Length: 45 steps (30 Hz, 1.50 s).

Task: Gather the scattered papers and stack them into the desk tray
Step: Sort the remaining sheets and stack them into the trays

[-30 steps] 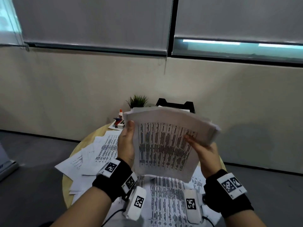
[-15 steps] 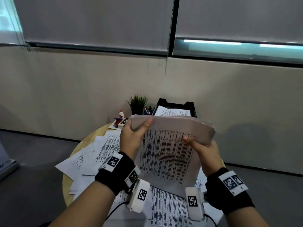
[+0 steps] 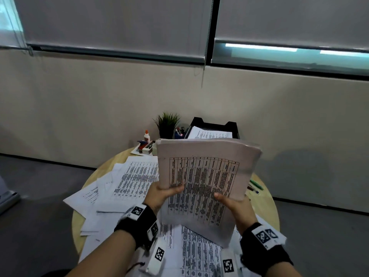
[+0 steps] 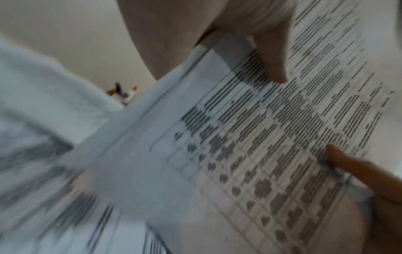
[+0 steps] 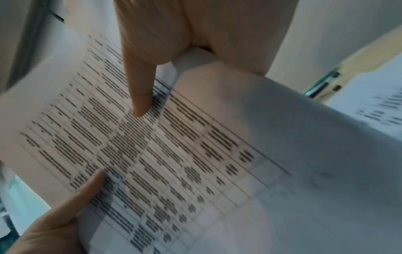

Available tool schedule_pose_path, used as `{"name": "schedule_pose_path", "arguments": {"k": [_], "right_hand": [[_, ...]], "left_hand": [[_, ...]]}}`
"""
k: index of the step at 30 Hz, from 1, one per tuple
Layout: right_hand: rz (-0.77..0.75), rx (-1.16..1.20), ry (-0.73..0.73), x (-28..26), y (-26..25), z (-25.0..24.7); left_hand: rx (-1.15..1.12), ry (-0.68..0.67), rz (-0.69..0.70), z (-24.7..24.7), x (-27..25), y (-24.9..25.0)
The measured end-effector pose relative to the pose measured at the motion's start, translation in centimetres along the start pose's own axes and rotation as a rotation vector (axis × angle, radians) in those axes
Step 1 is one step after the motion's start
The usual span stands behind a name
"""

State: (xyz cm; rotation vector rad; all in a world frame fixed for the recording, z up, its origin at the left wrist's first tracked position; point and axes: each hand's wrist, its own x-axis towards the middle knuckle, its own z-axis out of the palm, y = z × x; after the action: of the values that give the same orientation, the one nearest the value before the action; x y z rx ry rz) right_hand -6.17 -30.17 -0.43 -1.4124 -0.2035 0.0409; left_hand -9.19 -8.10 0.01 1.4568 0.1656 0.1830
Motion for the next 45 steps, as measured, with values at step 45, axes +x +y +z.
{"name": "schedule_pose_path", "arguments": {"k": [45], "right_hand": [[0.427,-0.131,0.163,-3.3,7.4,-0.8]], "left_hand": [[0.199,-0.062,-0.261,-1.2,-1.8,-7.6]]}}
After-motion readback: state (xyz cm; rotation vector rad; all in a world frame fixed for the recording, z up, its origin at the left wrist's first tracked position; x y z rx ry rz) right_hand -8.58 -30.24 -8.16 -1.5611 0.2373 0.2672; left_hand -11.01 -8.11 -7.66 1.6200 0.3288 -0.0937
